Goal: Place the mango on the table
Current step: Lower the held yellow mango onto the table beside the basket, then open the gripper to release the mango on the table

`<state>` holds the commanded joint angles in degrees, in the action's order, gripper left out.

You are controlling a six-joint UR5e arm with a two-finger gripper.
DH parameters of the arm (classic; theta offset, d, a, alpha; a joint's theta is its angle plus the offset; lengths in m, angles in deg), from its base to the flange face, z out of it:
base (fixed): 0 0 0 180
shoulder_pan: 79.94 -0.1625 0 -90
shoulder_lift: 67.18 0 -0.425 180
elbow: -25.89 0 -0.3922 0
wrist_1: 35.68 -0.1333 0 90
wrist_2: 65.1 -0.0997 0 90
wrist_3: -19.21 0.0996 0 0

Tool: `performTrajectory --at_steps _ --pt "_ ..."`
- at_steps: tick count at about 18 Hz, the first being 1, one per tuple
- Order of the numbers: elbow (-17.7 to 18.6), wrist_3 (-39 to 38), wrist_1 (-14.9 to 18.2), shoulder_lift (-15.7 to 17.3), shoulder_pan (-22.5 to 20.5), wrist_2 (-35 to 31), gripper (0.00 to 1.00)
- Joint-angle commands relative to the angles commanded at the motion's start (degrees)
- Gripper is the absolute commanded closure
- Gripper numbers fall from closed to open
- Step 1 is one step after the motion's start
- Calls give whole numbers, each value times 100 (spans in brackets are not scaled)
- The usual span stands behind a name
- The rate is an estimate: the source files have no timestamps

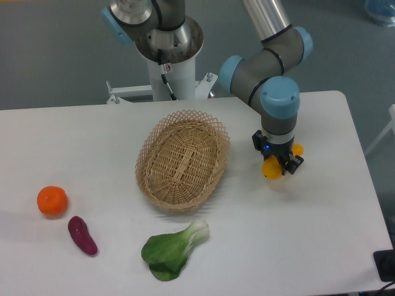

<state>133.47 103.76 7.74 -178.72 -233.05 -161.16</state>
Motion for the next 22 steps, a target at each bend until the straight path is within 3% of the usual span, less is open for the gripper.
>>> performTrajectory --at_steps 3,5,8,15,20,22 --pt "0 35 9 0 0 9 41" --pt "18 70 9 0 0 9 31" --pt "27 70 9 9 0 61 1" --pt "-52 -122 26 114 -44 446 0" --pt "-351 -413 114 88 -70 694 0" --pt "-500 -361 298 79 -70 686 0"
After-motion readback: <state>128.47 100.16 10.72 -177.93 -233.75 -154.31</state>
